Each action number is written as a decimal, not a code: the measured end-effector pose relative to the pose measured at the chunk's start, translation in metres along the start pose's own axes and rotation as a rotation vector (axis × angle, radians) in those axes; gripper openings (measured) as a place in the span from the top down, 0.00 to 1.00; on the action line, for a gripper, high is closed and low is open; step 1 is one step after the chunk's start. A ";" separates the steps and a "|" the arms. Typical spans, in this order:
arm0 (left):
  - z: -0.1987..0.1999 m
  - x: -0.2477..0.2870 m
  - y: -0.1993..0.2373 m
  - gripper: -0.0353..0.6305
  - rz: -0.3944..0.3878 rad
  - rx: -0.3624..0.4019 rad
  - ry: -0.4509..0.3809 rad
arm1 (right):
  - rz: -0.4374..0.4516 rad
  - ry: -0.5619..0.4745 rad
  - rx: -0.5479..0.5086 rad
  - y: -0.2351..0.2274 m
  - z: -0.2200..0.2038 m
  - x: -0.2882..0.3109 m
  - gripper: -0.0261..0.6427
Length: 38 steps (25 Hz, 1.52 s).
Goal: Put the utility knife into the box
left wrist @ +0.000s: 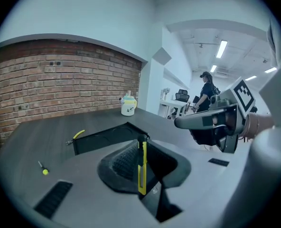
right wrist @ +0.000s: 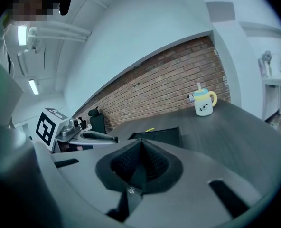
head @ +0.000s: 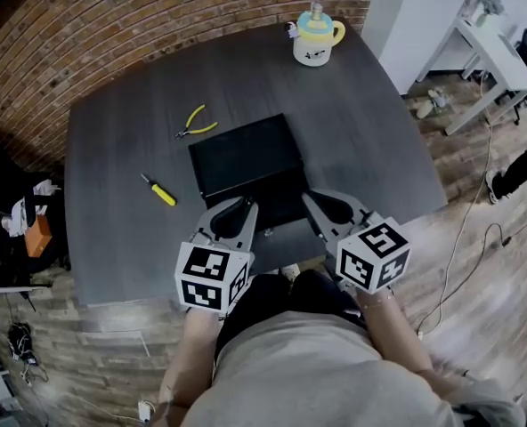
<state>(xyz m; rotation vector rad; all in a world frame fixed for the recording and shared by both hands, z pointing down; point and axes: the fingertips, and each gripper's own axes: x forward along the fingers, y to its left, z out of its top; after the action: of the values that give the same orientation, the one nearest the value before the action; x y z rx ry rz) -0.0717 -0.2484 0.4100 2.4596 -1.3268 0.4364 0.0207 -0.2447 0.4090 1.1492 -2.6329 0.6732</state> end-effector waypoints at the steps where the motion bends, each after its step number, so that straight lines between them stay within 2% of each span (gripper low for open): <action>1: -0.003 -0.001 0.000 0.85 -0.005 0.003 0.010 | -0.008 0.000 0.006 0.000 0.000 0.000 0.95; 8: -0.016 -0.003 0.017 0.85 -0.004 0.046 0.059 | -0.036 0.024 0.030 0.004 -0.013 0.004 0.95; 12: -0.030 0.003 0.020 0.85 -0.026 0.074 0.126 | -0.042 0.049 0.044 0.008 -0.021 0.005 0.95; 18: -0.044 0.023 0.018 0.85 -0.074 0.186 0.214 | -0.063 0.074 0.053 0.004 -0.029 0.005 0.95; 26: -0.067 0.051 0.003 0.85 -0.158 0.297 0.321 | -0.100 0.106 0.075 -0.013 -0.044 0.000 0.95; 32: -0.087 0.068 0.001 0.85 -0.166 0.416 0.425 | -0.096 0.111 0.101 -0.023 -0.051 0.008 0.95; 38: -0.107 0.087 -0.003 0.85 -0.187 0.487 0.522 | -0.111 0.090 0.124 -0.045 -0.049 0.013 0.95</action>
<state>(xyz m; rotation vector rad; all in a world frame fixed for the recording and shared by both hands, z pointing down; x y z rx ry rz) -0.0361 -0.2685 0.5420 2.5279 -0.8341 1.3727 0.0445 -0.2562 0.4710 1.2565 -2.4629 0.8545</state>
